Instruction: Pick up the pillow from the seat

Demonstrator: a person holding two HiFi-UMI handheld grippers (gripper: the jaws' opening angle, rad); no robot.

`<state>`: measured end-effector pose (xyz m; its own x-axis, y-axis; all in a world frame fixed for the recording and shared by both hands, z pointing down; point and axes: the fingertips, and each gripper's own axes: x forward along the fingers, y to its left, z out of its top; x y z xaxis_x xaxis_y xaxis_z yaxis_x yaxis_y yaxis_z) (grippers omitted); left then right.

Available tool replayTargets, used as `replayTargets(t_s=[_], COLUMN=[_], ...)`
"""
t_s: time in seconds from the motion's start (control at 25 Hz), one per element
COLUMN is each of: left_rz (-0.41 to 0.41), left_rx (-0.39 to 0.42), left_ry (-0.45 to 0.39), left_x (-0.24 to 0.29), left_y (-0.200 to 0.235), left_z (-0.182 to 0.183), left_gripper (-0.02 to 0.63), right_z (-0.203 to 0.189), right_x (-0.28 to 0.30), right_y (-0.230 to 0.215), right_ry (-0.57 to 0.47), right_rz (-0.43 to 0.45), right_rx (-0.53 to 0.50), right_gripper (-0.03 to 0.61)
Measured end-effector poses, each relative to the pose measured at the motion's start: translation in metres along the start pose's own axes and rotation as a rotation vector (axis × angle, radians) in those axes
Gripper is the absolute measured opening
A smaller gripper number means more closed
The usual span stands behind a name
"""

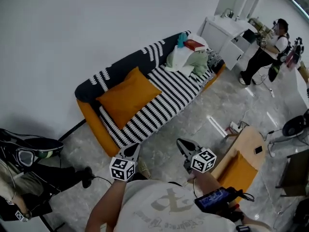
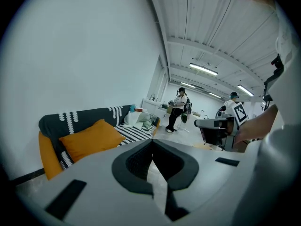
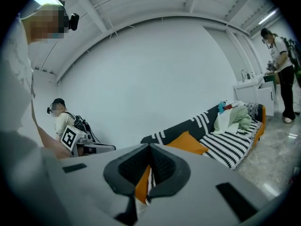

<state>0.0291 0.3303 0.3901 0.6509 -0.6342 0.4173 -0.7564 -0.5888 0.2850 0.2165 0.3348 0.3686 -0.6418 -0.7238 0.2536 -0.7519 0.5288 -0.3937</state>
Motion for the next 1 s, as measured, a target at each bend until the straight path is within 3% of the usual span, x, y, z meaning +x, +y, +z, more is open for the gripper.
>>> replayTargets(t_s=[0.28,0.68,1.0], left_rz=[-0.006,0.015,0.058], left_rx=[-0.034,-0.055,-0.060], left_ry=[-0.007,-0.042,-0.058], left_x=[0.033,0.030,0.006], left_y=[0.047,0.128,0.140], left_z=[0.000,0.064,0.075], left_gripper=[0.009,0.009,0.009], right_z=[0.007,0.068,0.087], right_x=[0.056,0.139,0.149], right_y=[-0.028,-0.023,-0.008], right_ry=[0.016,0.026,0.017], right_rz=[-0.008,-0.016,0.006], right_rx=[-0.027,-0.054,-0.082], right_gripper=[0.014,0.013,0.014])
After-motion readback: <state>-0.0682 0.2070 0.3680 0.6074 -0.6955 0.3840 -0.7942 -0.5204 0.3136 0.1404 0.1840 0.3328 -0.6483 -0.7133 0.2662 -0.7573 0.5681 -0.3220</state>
